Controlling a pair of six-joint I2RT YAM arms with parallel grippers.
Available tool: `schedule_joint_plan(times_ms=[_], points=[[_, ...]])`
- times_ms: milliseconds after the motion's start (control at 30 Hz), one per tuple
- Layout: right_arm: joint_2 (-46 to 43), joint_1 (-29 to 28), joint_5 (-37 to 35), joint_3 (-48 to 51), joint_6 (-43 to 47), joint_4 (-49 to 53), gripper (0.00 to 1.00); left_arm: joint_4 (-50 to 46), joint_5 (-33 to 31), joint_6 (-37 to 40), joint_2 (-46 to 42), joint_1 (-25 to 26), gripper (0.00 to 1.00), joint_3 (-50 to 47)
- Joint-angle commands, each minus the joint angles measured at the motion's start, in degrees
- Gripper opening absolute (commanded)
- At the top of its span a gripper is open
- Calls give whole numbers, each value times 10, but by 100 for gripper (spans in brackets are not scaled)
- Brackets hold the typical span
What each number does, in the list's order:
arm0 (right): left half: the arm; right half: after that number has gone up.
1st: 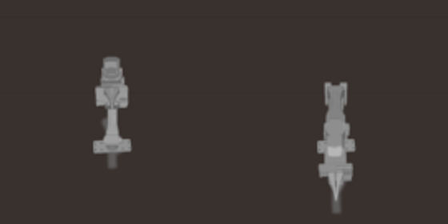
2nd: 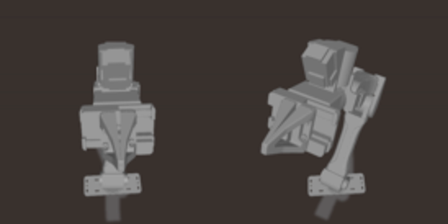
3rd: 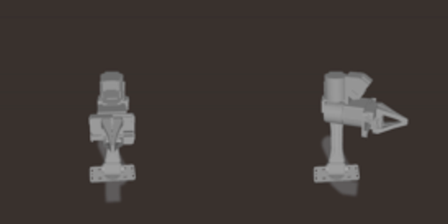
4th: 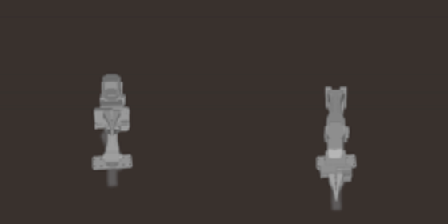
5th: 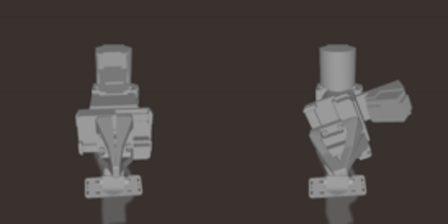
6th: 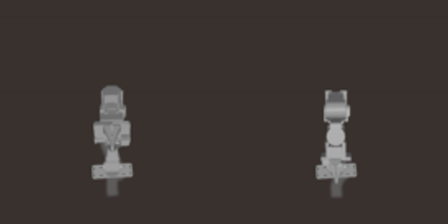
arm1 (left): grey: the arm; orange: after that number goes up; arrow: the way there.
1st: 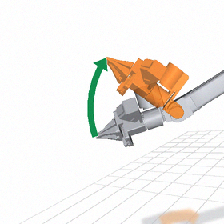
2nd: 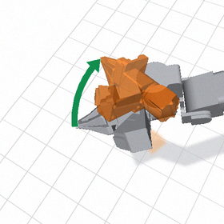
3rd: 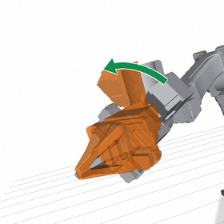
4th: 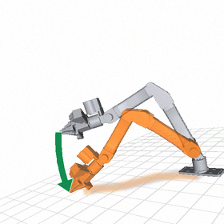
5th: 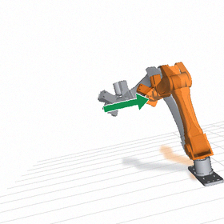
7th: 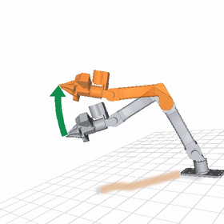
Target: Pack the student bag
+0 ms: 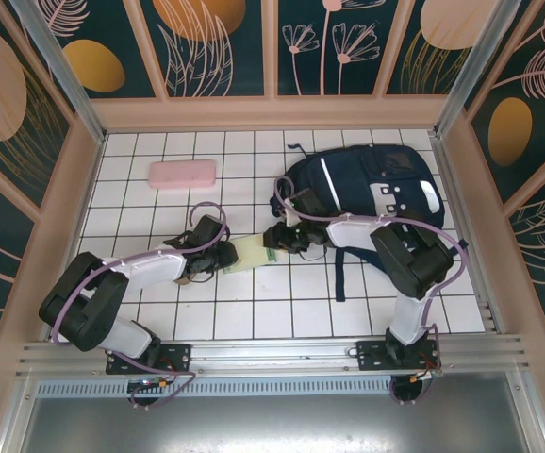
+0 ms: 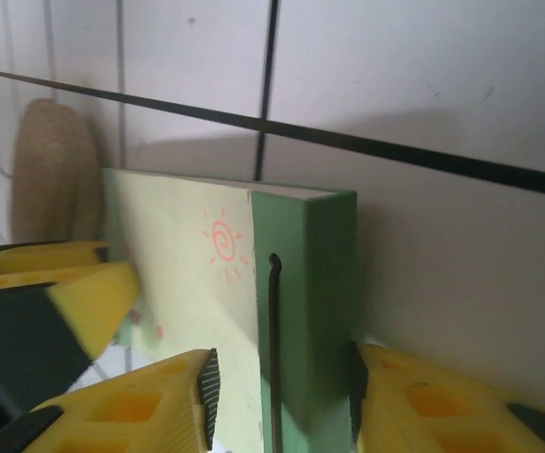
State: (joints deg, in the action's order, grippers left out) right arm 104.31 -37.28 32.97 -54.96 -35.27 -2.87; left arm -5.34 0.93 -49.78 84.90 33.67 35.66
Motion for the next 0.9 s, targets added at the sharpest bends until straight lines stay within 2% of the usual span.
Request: schedule_joint_plan(times_ms=[0,133,333,500,767,867], points=[[-58,-14,152,-2,-40,-107,42,0,25,-1,25,4,35,-18],[-60,-11,135,-11,-11,-60,42,1,25,1,25,5,35,-19],[-12,-11,104,-26,32,-3,41,6,31,2,27,4,35,-18],[17,-33,74,-59,74,35,41,9,35,4,24,4,35,-19],[-11,-30,99,-43,61,-29,40,13,42,8,26,4,35,-18],[-3,-23,85,-50,58,-6,33,8,37,11,21,5,35,-16]])
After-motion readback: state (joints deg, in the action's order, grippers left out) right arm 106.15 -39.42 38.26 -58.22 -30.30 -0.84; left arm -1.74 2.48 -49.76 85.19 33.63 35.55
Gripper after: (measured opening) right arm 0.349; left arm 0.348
